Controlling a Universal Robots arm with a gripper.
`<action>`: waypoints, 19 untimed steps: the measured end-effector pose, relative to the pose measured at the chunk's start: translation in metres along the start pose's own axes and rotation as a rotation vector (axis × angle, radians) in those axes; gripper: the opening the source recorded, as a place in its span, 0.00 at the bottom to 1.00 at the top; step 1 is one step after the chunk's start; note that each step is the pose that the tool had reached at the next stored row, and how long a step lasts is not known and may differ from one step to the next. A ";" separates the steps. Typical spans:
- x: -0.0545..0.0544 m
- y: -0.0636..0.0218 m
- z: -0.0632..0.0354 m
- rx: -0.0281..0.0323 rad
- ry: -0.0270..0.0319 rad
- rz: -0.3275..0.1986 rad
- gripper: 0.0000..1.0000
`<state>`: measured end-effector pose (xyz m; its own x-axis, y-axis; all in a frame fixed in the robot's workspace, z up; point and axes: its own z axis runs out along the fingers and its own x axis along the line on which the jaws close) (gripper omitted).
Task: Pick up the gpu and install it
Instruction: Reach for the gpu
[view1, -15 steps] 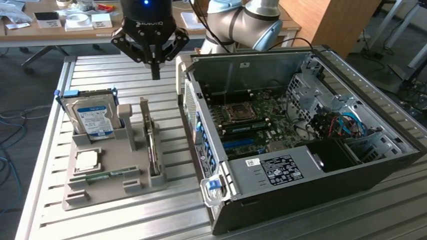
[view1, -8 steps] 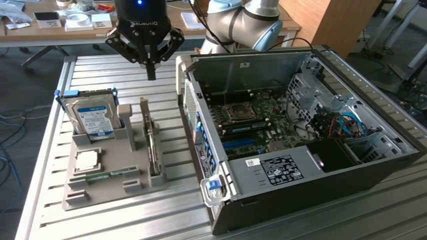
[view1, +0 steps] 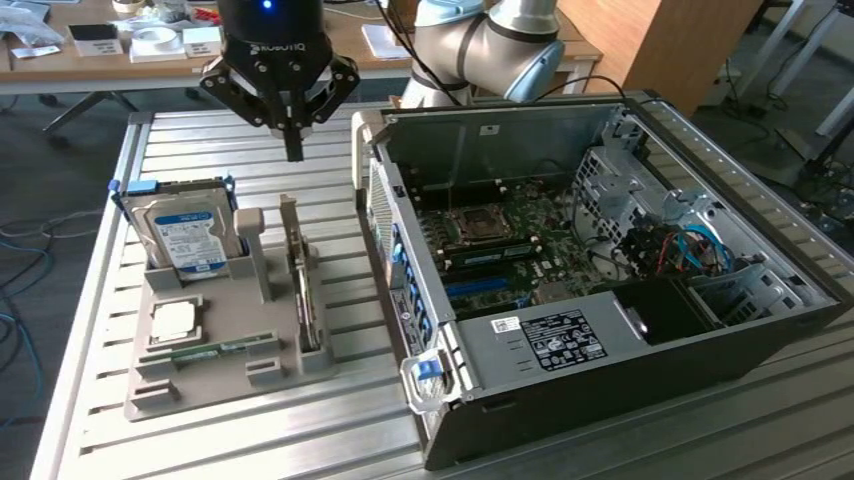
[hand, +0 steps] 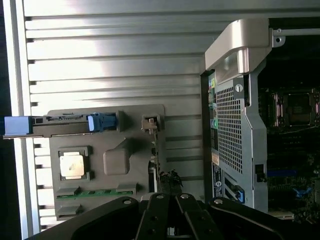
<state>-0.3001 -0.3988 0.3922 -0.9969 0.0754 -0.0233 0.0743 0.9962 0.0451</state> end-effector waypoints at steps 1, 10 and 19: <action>0.001 -0.0001 0.0000 0.0000 0.0000 0.000 0.11; 0.010 -0.0008 -0.0001 0.0000 0.0000 0.000 0.11; 0.010 -0.0015 -0.0002 0.0000 0.0001 0.000 0.11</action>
<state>-0.3106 -0.3996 0.3921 -0.9969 0.0753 -0.0232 0.0742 0.9962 0.0450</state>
